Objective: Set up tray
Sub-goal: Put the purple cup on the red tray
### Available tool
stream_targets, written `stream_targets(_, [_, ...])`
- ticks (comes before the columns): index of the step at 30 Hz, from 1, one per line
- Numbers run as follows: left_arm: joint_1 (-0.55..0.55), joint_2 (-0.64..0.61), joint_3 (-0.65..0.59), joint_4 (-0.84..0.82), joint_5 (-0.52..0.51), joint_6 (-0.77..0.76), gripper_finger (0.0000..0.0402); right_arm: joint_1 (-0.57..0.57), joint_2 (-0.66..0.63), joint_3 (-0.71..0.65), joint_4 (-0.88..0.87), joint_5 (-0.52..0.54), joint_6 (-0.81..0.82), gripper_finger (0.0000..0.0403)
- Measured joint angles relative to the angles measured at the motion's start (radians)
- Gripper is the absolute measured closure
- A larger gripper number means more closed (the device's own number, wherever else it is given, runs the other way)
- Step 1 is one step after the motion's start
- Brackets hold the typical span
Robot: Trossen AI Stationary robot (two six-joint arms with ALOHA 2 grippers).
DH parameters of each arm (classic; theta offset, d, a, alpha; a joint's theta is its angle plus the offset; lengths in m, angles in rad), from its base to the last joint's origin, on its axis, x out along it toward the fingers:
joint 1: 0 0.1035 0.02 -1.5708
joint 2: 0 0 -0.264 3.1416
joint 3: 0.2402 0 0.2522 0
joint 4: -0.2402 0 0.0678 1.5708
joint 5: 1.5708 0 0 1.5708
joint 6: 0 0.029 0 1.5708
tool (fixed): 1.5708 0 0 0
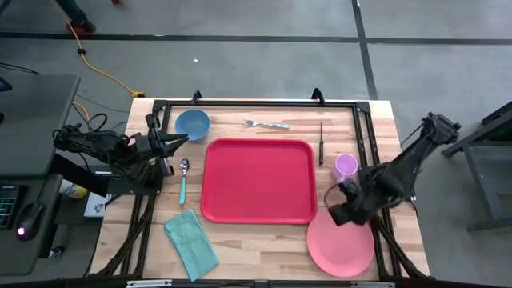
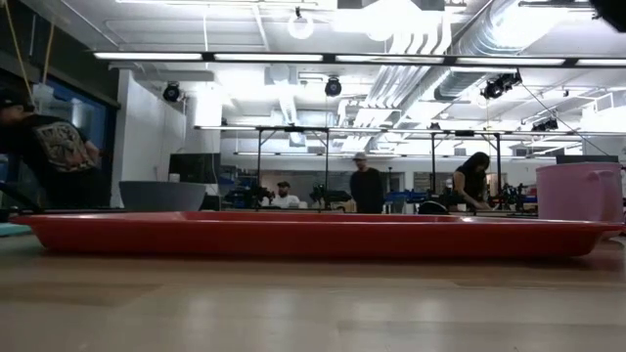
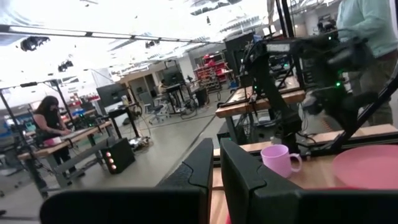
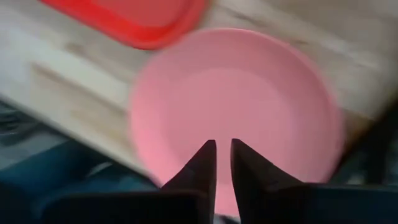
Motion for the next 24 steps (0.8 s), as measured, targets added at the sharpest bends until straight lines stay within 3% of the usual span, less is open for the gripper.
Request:
stream_targets(7, [0.000, 0.000, 0.000, -0.021, 0.001, 0.032, 0.0341, 0.042, 0.225, 0.072, -0.110, -0.098, 0.074, 0.0382])
stream_targets(16, [0.000, 0.000, 0.000, -0.060, 0.002, 0.025, 0.0341, 0.018, 0.484, 0.072, 0.006, -0.118, 0.139, 0.0282])
stream_targets(19, [0.000, 0.000, 0.000, -0.060, 0.002, 0.025, 0.0341, -0.003, 0.537, 0.081, -0.043, -0.143, 0.157, 0.0249])
stream_targets(24, [0.000, 0.000, 0.000, -0.060, 0.003, 0.024, 0.0341, -0.042, 0.587, 0.185, -0.259, -0.057, 0.131, 0.0227])
